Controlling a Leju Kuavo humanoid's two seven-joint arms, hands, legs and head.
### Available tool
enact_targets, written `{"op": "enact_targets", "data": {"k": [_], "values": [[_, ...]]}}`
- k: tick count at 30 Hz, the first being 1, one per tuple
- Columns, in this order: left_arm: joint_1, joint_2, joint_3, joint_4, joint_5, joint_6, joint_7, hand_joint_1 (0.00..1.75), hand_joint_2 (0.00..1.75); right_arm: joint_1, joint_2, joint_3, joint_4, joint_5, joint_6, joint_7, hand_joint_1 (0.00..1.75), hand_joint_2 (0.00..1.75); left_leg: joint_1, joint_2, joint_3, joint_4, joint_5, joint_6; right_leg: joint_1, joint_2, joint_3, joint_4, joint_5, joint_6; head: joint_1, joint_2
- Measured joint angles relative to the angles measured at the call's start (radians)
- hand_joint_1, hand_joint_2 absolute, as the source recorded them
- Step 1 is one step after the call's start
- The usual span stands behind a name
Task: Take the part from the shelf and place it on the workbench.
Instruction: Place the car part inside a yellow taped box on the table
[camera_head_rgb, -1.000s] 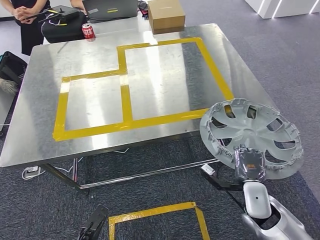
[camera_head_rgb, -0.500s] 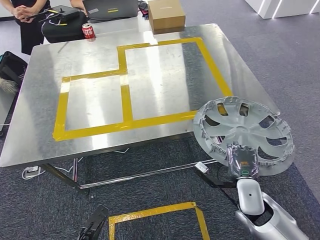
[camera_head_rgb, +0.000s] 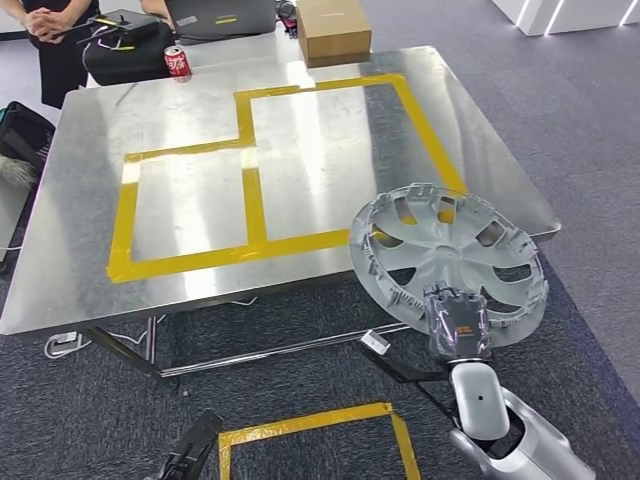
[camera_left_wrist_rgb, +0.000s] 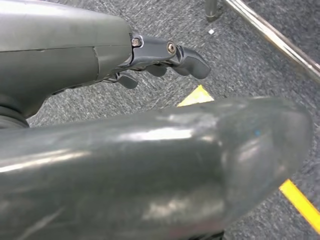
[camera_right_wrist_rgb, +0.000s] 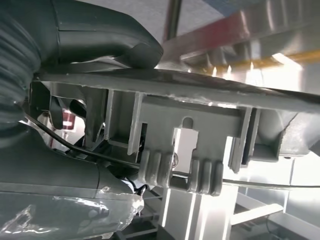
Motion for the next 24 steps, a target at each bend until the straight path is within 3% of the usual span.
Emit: {"op": "enact_targets", "data": {"k": [2,4,5,6,7,9,10,12,13,16,20,22,24], "values": [[-0.001,-0.001,-0.005,-0.001,0.000,-0.001,0.000,0.00,0.00,-0.004,0.001,0.009,-0.008,0.001,-0.008,0.000,1.75,1.75,0.008,0.001,0.029,-0.023,0.003,0.006,-0.001,0.000,-0.045,0.085,-0.027,0.007,0.005,0.000],[-0.002,-0.001,-0.010,0.000,-0.001,-0.003,0.000,0.00,0.00,-0.005,0.001,0.017,-0.010,0.001,-0.013,0.000,1.75,1.75,0.012,0.003,0.046,-0.022,-0.009,0.003,-0.005,0.000,-0.122,0.213,-0.065,0.017,0.007,0.000],[-0.001,-0.002,-0.012,0.000,-0.001,-0.004,0.000,0.00,0.00,-0.004,0.001,0.022,-0.011,0.001,-0.013,0.000,1.75,1.75,0.015,0.003,0.056,-0.020,-0.017,0.000,-0.008,0.000,-0.148,0.248,-0.065,0.024,0.007,0.000],[0.001,-0.002,-0.013,0.000,-0.001,-0.004,0.000,0.00,0.00,-0.003,0.001,0.027,-0.011,0.000,-0.013,0.000,1.75,1.75,0.019,0.002,0.066,-0.016,-0.024,-0.007,-0.011,-0.001,-0.156,0.245,-0.047,0.030,0.007,0.000],[0.002,-0.002,-0.013,0.000,-0.001,-0.004,0.001,0.00,0.00,-0.002,0.001,0.032,-0.011,-0.001,-0.013,0.000,1.75,1.75,0.025,0.001,0.077,-0.008,-0.033,-0.015,-0.015,-0.001,-0.144,0.203,-0.010,0.037,0.007,0.000],[0.001,-0.001,-0.014,0.000,-0.001,-0.002,0.003,0.00,0.00,-0.004,0.002,0.041,-0.012,0.000,-0.013,0.000,1.75,1.75,0.035,-0.002,0.089,0.017,-0.061,-0.038,-0.023,-0.001,-0.093,0.084,0.056,0.052,0.010,0.000],[0.000,0.001,-0.014,0.000,-0.001,0.000,0.005,0.00,0.00,-0.006,0.002,0.044,-0.013,0.000,-0.013,0.000,1.75,1.75,0.037,-0.004,0.087,0.031,-0.074,-0.048,-0.025,0.002,-0.076,0.049,0.068,0.048,0.013,0.000],[-0.001,0.003,-0.014,0.000,-0.002,0.007,0.006,0.00,0.00,-0.006,0.003,0.050,-0.018,0.001,-0.014,0.000,1.75,1.75,0.034,-0.005,0.078,0.044,-0.087,-0.057,-0.025,0.009,-0.071,0.042,0.059,0.029,0.011,0.000],[0.001,0.004,-0.014,0.000,-0.003,0.011,0.006,0.00,0.00,-0.005,0.003,0.052,-0.020,0.001,-0.014,0.001,1.75,1.75,0.033,-0.005,0.076,0.042,-0.085,-0.052,-0.027,0.010,-0.075,0.043,0.058,0.019,0.007,0.000],[0.001,0.006,-0.014,0.000,-0.006,0.020,0.008,0.00,0.00,-0.003,0.003,0.056,-0.022,0.001,-0.013,0.001,1.75,1.75,0.031,-0.005,0.076,0.024,-0.077,-0.036,-0.029,0.012,-0.085,0.040,0.058,0.016,0.003,0.000],[0.001,0.007,-0.014,0.000,-0.010,0.027,0.014,0.00,0.00,-0.002,0.003,0.056,-0.023,0.002,-0.015,0.001,1.75,1.75,0.031,-0.005,0.076,0.014,-0.072,-0.034,-0.026,0.017,-0.095,0.038,0.055,0.004,0.003,0.000],[0.003,0.006,-0.014,0.000,-0.010,0.031,0.017,0.00,0.00,0.001,0.003,0.056,-0.023,0.002,-0.016,0.001,1.75,1.75,0.032,-0.004,0.076,0.010,-0.073,-0.040,-0.022,0.019,-0.096,0.038,0.054,-0.006,0.003,0.000],[0.005,0.005,-0.014,0.000,-0.009,0.034,0.019,0.00,0.00,0.005,0.003,0.056,-0.023,0.002,-0.017,0.001,1.75,1.75,0.034,-0.004,0.074,0.007,-0.077,-0.059,-0.019,0.020,-0.096,0.038,0.054,-0.012,0.004,0.000]]}}
